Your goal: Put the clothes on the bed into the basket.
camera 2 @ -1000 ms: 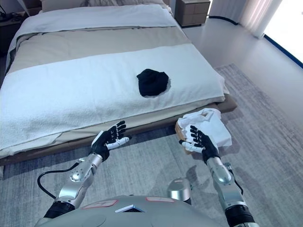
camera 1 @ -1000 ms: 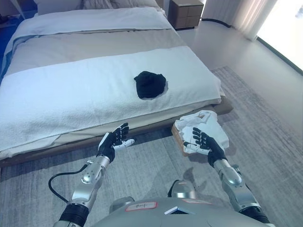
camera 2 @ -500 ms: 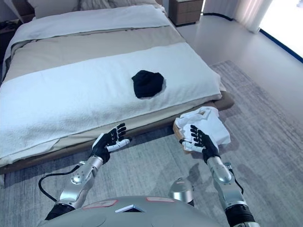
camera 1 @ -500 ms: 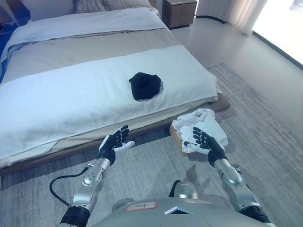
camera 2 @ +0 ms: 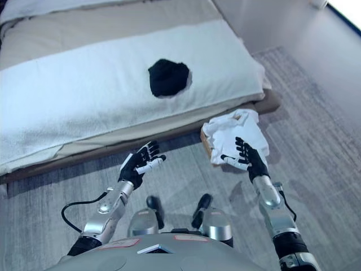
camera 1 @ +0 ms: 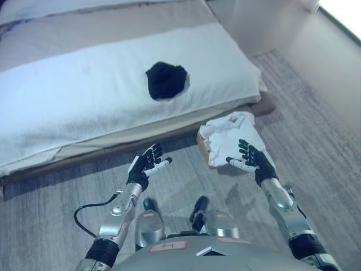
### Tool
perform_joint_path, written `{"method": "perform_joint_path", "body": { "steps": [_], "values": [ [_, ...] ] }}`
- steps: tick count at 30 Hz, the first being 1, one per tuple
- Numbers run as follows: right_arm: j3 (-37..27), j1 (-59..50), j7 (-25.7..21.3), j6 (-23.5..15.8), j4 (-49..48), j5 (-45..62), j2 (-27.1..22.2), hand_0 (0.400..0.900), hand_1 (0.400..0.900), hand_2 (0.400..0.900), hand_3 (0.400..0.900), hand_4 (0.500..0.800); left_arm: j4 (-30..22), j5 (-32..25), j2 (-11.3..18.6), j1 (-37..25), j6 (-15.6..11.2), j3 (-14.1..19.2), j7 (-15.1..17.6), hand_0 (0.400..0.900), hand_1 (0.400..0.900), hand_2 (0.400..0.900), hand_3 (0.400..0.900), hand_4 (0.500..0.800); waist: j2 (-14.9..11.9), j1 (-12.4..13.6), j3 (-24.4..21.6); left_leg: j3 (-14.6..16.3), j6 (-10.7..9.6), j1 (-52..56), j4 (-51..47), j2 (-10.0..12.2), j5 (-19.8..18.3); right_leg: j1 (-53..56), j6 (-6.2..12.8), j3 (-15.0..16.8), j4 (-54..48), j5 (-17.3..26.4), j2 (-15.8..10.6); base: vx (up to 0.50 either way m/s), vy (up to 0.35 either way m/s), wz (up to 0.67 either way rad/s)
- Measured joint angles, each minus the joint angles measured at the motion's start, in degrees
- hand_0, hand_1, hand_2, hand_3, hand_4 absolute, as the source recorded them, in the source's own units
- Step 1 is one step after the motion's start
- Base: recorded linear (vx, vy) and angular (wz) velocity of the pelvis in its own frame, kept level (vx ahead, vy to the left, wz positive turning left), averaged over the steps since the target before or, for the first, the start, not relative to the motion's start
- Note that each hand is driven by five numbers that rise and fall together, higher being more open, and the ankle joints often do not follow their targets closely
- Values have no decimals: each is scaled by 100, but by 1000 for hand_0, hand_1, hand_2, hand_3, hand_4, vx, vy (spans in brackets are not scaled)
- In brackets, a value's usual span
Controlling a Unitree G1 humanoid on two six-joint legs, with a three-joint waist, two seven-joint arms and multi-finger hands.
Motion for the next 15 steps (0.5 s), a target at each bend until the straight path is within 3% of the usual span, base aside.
{"method": "perform_joint_path", "body": {
  "steps": [2, 3, 4, 5, 6, 10, 12, 13, 14, 15],
  "values": [
    [59, -130, -47, -4, 161, 8, 211, 900, 900, 900, 900, 800, 71, -1, 158, -55, 51, 61, 102, 900, 900, 900, 900, 800, -241, 75, 64, 115, -4, -119, 0, -34, 69, -117, 415, 75, -443, -136, 123, 234, 131, -53],
    [65, -213, -43, -61, 137, 14, 124, 900, 900, 900, 900, 800, 48, -3, 125, -47, 52, 76, 128, 900, 900, 900, 900, 800, -39, 212, 75, 92, 62, -147, -139, 115, -79, -109, 325, 28, -569, -96, 371, 386, 203, -44],
    [-14, -359, -37, -91, 168, 17, 72, 900, 900, 900, 900, 800, -96, -7, 88, 6, 41, 89, 165, 900, 900, 900, 900, 800, 207, 284, 147, 52, 23, -21, -320, 315, 192, -199, -24, -103, 355, -321, 353, 503, 254, -40],
    [-10, -369, -97, -64, 260, 50, 227, 900, 900, 900, 900, 800, -168, -4, 340, 42, 40, 77, 161, 900, 900, 900, 900, 800, -156, 293, 108, 9, 85, -48, -138, -2, 254, -13, 179, 291, 758, -701, -111, 410, 197, 2],
    [-21, -445, -83, -55, 362, 54, 309, 900, 900, 900, 900, 800, -74, -7, 368, -54, 100, 84, 208, 900, 900, 900, 900, 800, -143, 286, 146, -23, 134, -221, 172, 90, 290, 179, 251, 452, 434, -729, 93, 421, 200, 6],
    [2, -452, -109, -74, 287, 141, 344, 900, 900, 900, 900, 800, -85, -3, 422, -272, 77, 87, 230, 900, 900, 900, 900, 800, -217, 432, 49, -84, 251, -804, 510, -114, 312, 295, 386, 432, -132, -490, 115, 398, 285, 2],
    [30, -436, -121, -75, 294, 182, 403, 900, 900, 900, 900, 800, -85, 0, 458, -358, 77, 83, 244, 900, 900, 900, 900, 800, -268, 424, -52, -1, 644, -795, 749, -378, 178, 248, 512, 426, 19, -546, -21, 473, 481, 4],
    [82, -434, -131, -60, 306, 187, 429, 900, 900, 900, 900, 800, -81, 0, 482, -362, 76, 80, 258, 900, 900, 900, 900, 800, -342, 427, -130, 32, 881, -662, 679, -658, 92, 181, 472, 434, 215, -594, -196, 392, 421, 20],
    [91, -388, -131, -60, 293, 188, 448, 900, 900, 900, 900, 800, -78, 2, 477, -360, 78, 73, 271, 900, 900, 900, 900, 800, -373, 387, -197, 37, 1132, -435, 537, -948, 53, 160, 571, 456, 349, -662, -330, 374, 445, 22],
    [107, -330, -142, -57, 291, 190, 495, 900, 900, 900, 900, 800, -80, 3, 498, -369, 74, 66, 289, 900, 900, 900, 900, 800, -502, 346, -291, 85, 1277, -241, 215, -1227, 26, 113, 802, 413, 560, -711, -604, 247, 318, 14]
  ]
}}
